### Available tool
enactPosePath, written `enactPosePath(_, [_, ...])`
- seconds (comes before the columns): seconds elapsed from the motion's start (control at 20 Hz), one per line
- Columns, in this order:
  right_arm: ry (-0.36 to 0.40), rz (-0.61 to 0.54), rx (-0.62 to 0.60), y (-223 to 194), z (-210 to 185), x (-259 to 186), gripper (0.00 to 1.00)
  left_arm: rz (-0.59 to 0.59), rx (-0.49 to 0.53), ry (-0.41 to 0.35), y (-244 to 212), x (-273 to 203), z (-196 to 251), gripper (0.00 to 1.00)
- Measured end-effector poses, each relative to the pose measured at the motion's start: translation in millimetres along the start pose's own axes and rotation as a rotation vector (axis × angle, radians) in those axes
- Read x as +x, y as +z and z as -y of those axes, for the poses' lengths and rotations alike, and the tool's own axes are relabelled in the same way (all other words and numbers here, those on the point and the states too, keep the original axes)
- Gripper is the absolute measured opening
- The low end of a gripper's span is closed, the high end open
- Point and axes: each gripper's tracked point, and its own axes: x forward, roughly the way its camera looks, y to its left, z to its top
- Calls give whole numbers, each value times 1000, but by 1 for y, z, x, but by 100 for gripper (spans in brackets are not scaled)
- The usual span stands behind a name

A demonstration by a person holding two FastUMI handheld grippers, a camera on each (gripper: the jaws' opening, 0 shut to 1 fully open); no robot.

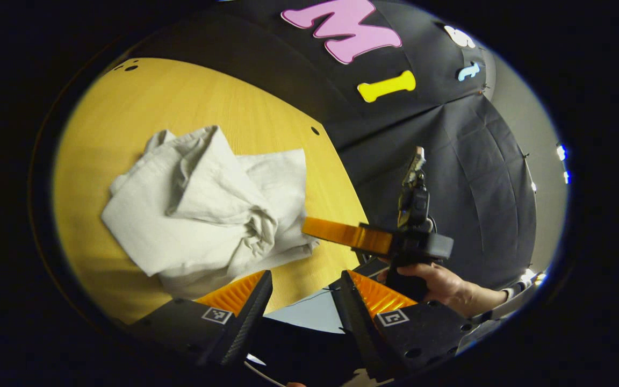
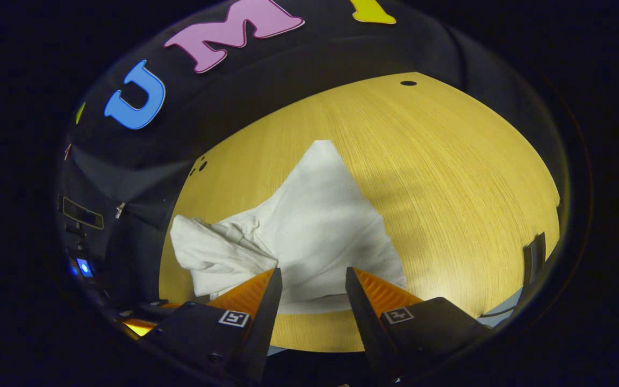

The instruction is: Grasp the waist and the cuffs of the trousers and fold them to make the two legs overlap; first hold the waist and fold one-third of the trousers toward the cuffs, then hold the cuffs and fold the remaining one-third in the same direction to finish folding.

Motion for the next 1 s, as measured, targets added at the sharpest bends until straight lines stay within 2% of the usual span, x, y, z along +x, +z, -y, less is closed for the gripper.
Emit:
enactPosePath(0.1, [24, 23, -19, 3, -16, -14, 76, 74, 0, 15, 19, -15, -5, 82])
enactPosePath(0.15, [36, 36, -28, 5, -24, -20, 80, 115, -2, 21, 29, -23, -7, 82])
enactPosePath(0.4, [95, 139, -86, 35, -60, -51, 80, 363, -55, 65, 77, -60, -16, 83])
enactPosePath(0.45, [116, 154, -116, 41, -66, -55, 89, 404, -78, 87, 83, -68, -19, 83])
enactPosePath(0.5, [145, 163, -156, 45, -72, -58, 80, 438, -104, 115, 88, -74, -22, 84])
enactPosePath(0.55, [173, 168, -200, 48, -78, -60, 81, 470, -121, 145, 90, -79, -25, 84])
enactPosePath(0.75, [282, 145, -340, 54, -86, -68, 86, 573, -124, 258, 91, -92, -25, 86])
enactPosePath(0.9, [343, 99, -373, 47, -81, -69, 87, 609, -126, 303, 81, -83, -10, 87])
enactPosePath(0.95, [359, 84, -375, 43, -78, -68, 79, 616, -125, 321, 78, -78, -7, 88])
enactPosePath(1.0, [373, 73, -377, 41, -75, -68, 87, 621, -126, 332, 77, -73, -2, 88])
